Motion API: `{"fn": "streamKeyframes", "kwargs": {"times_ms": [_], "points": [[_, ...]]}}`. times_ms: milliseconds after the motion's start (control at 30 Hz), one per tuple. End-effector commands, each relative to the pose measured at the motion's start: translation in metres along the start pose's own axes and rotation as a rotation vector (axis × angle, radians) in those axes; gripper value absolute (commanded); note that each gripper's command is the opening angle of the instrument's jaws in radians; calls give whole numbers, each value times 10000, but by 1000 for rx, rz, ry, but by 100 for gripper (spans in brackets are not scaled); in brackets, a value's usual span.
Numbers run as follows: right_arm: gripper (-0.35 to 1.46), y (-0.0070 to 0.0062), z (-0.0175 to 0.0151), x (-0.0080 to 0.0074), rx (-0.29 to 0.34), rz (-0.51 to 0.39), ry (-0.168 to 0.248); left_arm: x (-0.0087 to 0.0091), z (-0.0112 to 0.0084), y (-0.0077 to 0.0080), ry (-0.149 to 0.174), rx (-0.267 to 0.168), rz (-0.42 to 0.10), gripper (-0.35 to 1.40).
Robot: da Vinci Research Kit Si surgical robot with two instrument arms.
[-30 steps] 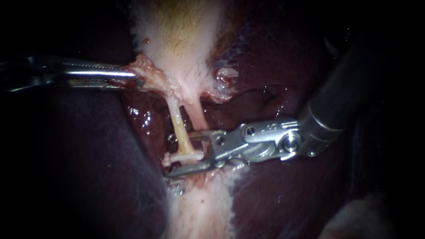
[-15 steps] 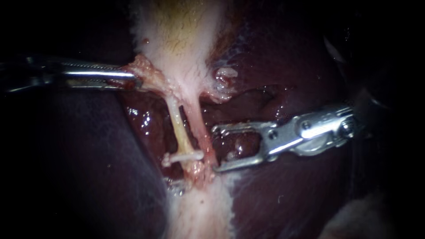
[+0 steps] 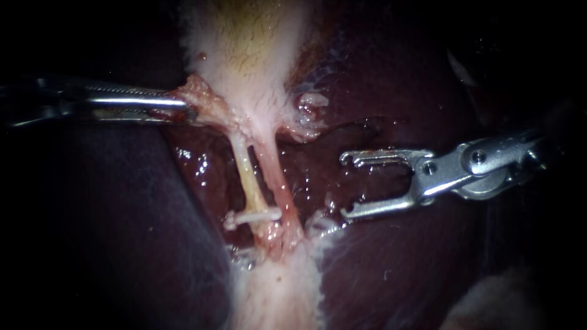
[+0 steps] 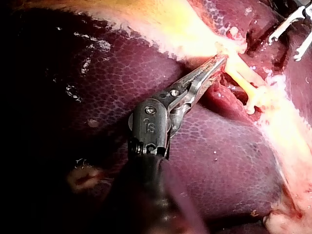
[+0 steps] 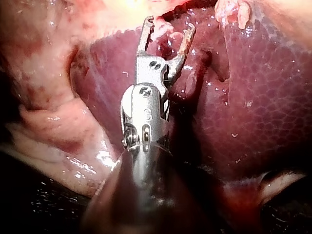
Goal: Going back first clip left tube
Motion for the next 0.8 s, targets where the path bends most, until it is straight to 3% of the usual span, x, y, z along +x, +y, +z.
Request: {"fn": "streamKeyframes", "kwargs": {"times_ms": [33, 567, 800], "points": [[50, 0, 0, -1, 0, 0, 0, -2, 3, -1, 0, 1, 1, -35], [50, -3, -3, -1, 2, 0, 0, -37, 53, -27, 2, 12, 21, -35], [50, -3, -4, -1, 3, 0, 0, -39, 56, -29, 1, 10, 22, -35]]}}
